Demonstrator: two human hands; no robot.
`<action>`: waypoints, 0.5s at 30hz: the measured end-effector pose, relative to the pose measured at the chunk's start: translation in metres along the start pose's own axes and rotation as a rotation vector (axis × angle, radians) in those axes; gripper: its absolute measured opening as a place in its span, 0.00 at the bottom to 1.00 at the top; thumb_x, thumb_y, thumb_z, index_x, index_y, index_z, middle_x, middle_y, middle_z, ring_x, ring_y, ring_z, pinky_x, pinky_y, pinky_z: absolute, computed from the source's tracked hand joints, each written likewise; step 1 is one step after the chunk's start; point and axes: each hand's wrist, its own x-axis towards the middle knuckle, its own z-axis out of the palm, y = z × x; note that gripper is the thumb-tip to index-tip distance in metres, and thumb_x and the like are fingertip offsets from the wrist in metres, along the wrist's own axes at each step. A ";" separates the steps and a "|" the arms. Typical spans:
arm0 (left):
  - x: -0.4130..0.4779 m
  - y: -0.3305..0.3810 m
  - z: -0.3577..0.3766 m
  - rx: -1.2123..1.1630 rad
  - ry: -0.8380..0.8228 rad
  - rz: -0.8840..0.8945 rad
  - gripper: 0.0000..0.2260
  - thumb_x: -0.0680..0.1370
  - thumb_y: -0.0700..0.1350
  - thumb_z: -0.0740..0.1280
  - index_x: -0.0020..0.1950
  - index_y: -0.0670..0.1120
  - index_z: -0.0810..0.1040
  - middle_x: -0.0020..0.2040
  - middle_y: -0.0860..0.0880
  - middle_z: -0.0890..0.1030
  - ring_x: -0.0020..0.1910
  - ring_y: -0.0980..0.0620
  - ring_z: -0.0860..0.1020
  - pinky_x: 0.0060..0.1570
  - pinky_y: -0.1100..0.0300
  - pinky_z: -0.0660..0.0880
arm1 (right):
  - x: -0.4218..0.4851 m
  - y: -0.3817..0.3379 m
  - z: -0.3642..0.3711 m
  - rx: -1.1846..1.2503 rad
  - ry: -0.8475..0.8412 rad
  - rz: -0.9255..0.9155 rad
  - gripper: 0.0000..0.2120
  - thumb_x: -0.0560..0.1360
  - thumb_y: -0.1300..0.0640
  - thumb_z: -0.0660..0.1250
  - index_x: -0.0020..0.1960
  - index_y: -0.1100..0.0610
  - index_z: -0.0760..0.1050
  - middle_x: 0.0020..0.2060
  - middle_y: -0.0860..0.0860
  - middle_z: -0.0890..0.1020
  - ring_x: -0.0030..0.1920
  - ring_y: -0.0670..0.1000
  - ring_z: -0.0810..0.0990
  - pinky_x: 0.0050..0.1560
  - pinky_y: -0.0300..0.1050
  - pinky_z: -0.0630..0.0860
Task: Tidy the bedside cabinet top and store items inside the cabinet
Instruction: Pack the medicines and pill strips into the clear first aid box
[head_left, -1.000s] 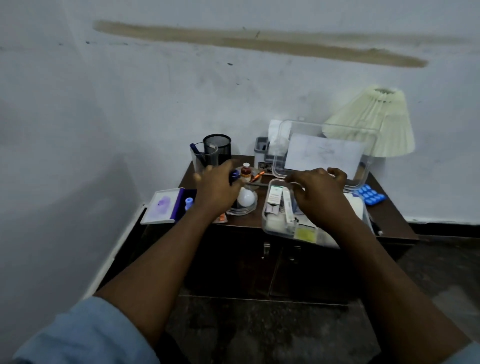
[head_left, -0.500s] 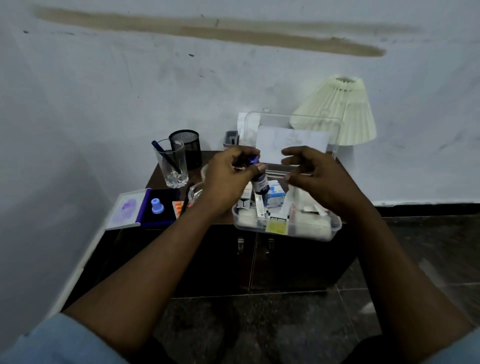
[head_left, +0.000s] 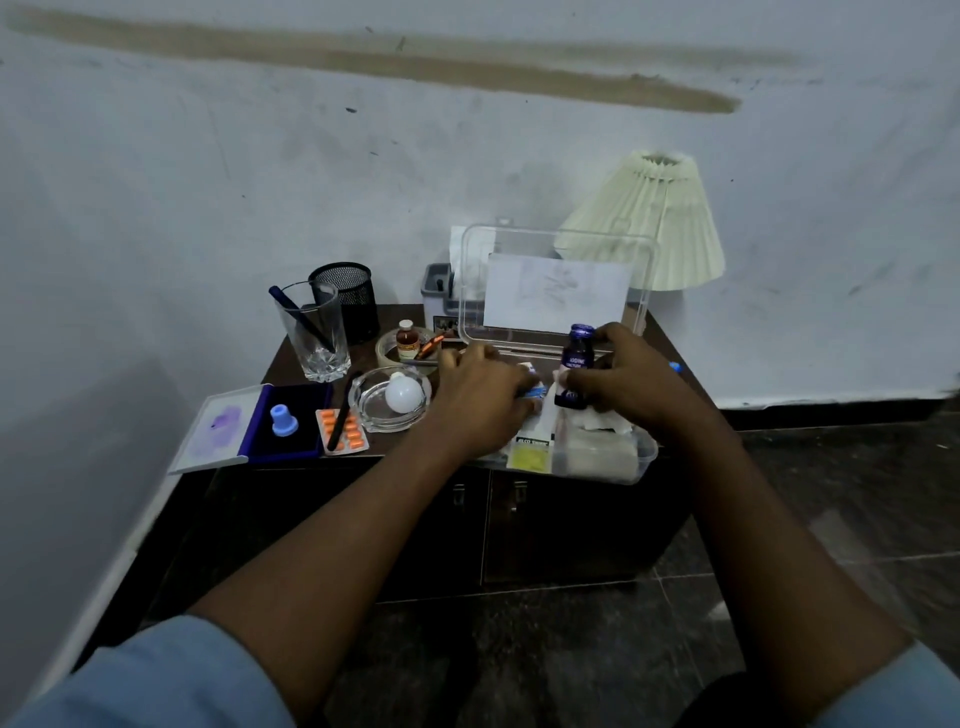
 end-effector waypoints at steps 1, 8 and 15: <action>0.001 -0.001 0.001 0.031 -0.014 -0.003 0.14 0.80 0.58 0.64 0.63 0.59 0.81 0.59 0.54 0.83 0.69 0.44 0.68 0.61 0.42 0.56 | 0.002 0.000 0.002 0.013 -0.004 0.015 0.21 0.70 0.54 0.76 0.59 0.52 0.72 0.43 0.55 0.85 0.38 0.57 0.84 0.42 0.61 0.82; 0.004 -0.011 -0.005 0.130 0.032 -0.001 0.10 0.80 0.54 0.67 0.60 0.62 0.83 0.55 0.53 0.84 0.64 0.46 0.70 0.58 0.46 0.56 | 0.009 -0.004 0.015 0.020 -0.034 0.062 0.26 0.67 0.52 0.77 0.59 0.51 0.67 0.38 0.58 0.84 0.29 0.53 0.81 0.31 0.52 0.81; 0.002 -0.016 -0.005 0.127 0.041 0.040 0.11 0.81 0.52 0.67 0.61 0.63 0.82 0.53 0.55 0.85 0.63 0.46 0.70 0.57 0.45 0.55 | 0.011 -0.006 0.035 -0.557 -0.037 -0.066 0.18 0.72 0.45 0.73 0.57 0.53 0.75 0.50 0.52 0.83 0.48 0.54 0.79 0.46 0.49 0.77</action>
